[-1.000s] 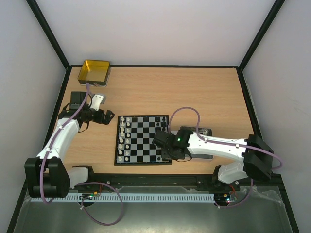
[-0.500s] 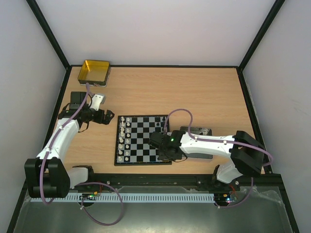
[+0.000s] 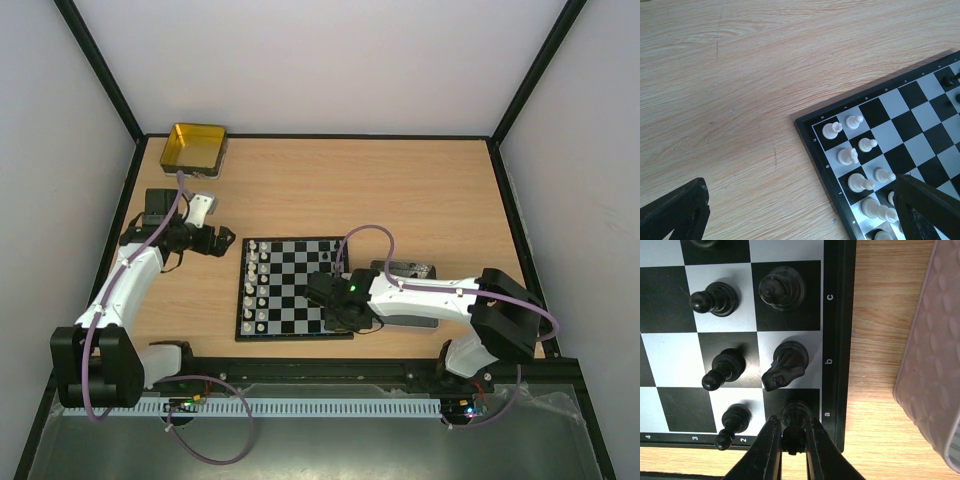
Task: Set up the chess pieces on the board
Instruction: Place the chess piece on the chessboard.
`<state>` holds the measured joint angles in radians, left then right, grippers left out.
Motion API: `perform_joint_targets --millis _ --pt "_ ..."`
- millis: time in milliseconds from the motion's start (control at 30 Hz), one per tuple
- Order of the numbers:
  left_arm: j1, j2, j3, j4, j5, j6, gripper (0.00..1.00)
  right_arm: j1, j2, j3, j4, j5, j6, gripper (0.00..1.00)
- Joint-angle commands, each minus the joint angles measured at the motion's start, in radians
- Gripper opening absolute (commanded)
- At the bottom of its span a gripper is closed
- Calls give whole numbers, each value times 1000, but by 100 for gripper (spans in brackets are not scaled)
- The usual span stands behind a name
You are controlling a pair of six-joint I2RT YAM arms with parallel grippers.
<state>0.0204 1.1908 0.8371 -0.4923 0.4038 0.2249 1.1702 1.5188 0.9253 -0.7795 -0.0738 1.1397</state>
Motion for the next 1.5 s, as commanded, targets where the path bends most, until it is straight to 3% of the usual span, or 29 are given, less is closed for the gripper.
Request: perform_joint_targets --millis 0,1300,1467 --pt "5 -23 4 -11 14 7 99 5 8 22 -2 8 -9 11" --pt "6 -22 4 -11 18 8 99 5 10 25 -10 -12 -29 16" --pt "6 -22 4 -11 18 9 100 5 1 27 -22 -1 -21 23"
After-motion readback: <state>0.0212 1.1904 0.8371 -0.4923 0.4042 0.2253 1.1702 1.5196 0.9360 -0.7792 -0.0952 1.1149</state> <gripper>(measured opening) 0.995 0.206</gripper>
